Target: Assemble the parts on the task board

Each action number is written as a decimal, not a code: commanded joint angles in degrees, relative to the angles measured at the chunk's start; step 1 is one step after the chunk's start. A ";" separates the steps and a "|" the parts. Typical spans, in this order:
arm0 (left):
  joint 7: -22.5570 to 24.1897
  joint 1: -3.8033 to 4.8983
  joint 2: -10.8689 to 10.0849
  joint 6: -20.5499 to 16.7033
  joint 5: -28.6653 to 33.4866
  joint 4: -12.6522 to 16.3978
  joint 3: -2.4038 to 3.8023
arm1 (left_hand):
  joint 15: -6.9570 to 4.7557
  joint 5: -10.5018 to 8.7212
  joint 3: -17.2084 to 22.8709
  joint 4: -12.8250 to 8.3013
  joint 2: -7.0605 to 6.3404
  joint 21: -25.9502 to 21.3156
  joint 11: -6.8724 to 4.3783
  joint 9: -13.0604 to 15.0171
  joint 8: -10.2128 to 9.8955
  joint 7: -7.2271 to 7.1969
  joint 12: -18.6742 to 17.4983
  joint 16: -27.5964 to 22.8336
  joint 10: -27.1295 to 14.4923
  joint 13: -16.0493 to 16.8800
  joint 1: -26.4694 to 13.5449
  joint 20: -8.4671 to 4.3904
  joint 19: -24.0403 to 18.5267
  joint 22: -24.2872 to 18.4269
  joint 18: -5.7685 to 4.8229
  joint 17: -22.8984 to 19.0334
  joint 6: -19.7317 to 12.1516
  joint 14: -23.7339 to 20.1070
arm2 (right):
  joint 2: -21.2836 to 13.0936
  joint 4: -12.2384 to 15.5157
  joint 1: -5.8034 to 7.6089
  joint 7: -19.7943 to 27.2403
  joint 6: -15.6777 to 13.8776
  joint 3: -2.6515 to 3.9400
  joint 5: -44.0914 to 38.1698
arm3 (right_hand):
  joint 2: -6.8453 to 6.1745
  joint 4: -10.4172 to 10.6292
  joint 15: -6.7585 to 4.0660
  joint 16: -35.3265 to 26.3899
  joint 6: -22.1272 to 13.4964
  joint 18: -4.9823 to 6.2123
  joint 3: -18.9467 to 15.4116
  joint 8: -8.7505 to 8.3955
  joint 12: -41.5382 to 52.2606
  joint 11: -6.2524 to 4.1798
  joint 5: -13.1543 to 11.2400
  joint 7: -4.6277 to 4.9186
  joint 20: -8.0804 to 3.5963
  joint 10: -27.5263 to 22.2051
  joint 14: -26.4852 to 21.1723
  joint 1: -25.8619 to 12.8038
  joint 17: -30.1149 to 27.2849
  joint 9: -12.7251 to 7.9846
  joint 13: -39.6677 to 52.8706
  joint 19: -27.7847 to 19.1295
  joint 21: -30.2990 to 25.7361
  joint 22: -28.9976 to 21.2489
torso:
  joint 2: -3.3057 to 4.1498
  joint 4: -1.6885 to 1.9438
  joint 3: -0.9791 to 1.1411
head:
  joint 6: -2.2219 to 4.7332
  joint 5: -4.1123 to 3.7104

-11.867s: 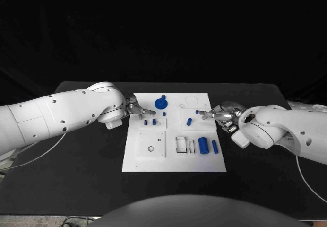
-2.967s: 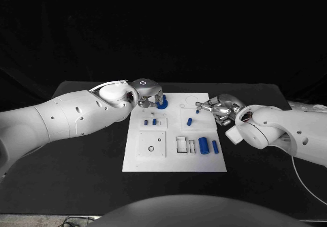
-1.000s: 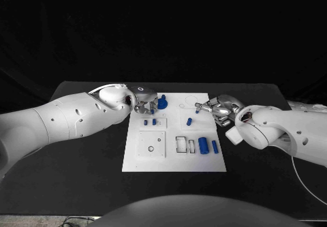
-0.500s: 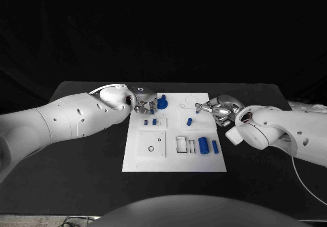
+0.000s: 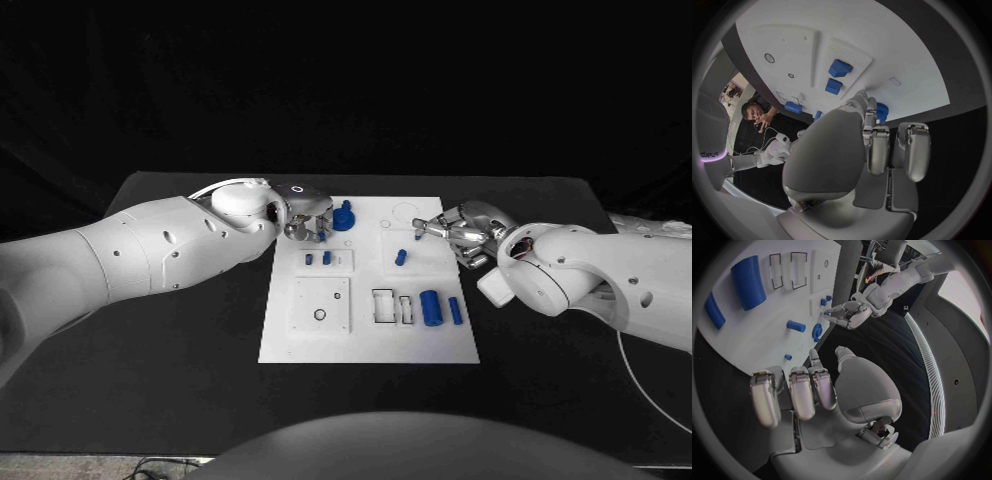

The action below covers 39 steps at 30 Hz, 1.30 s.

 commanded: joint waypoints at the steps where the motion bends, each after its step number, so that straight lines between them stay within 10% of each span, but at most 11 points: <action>1: 0.27 -0.20 0.10 2.01 -0.16 -0.10 -0.12 | 0.35 0.23 0.35 0.16 -0.31 0.14 0.01 0.09 0.37 -0.05 -0.30 0.15 -0.48 -0.05 -0.04 -0.21 6.13 15.10 -0.44 15.05 -0.30 5.97 | 0.07 0.00 -0.03 0.04 0.96 0.00 -0.05 | 0.61 0.23 -0.03 0.24 -0.27 -0.39 -0.23 0.33 0.23 -0.03 0.22 -0.11 0.14 6.00 5.98 0.03 15.09 0.10 15.08 6.10 0.26 15.07 | 0.01 -0.03 0.01 | 0.01 0.03; 22: 0.69 -0.73 0.51 2.23 0.26 -0.76 -0.20 | 0.98 0.23 -0.97 0.31 -3.09 0.14 0.92 -0.65 -1.02 0.61 -0.28 0.15 -2.05 -0.05 -1.62 -0.12 6.13 15.10 -0.44 15.05 -2.01 5.97 | 0.00 0.06 -0.04 -0.31 1.02 0.00 -0.04 | 0.66 0.27 -0.03 0.24 -0.29 -0.39 -0.24 0.36 0.23 -0.03 0.25 -0.11 0.14 6.00 5.98 0.06 15.09 0.10 15.08 6.10 0.26 15.07 | 0.04 0.01 0.01 | 0.01 -0.25; 39: 0.76 -0.77 0.33 -0.26 0.26 -0.95 -0.20 | 2.39 0.22 -2.05 0.42 -5.45 0.14 2.66 -2.97 -1.72 1.08 -0.17 0.15 -3.42 0.01 -2.99 0.55 6.13 15.10 -0.44 15.05 -9.67 5.97 | -0.08 0.08 -0.04 -0.56 1.10 0.00 -0.04 | 0.71 0.29 -0.03 0.24 -0.29 -0.39 -0.24 0.39 0.23 -0.03 0.27 -0.11 0.14 6.00 5.98 0.08 15.09 0.10 15.08 6.10 0.26 15.07 | -0.01 0.05 -0.01 | 0.01 -0.21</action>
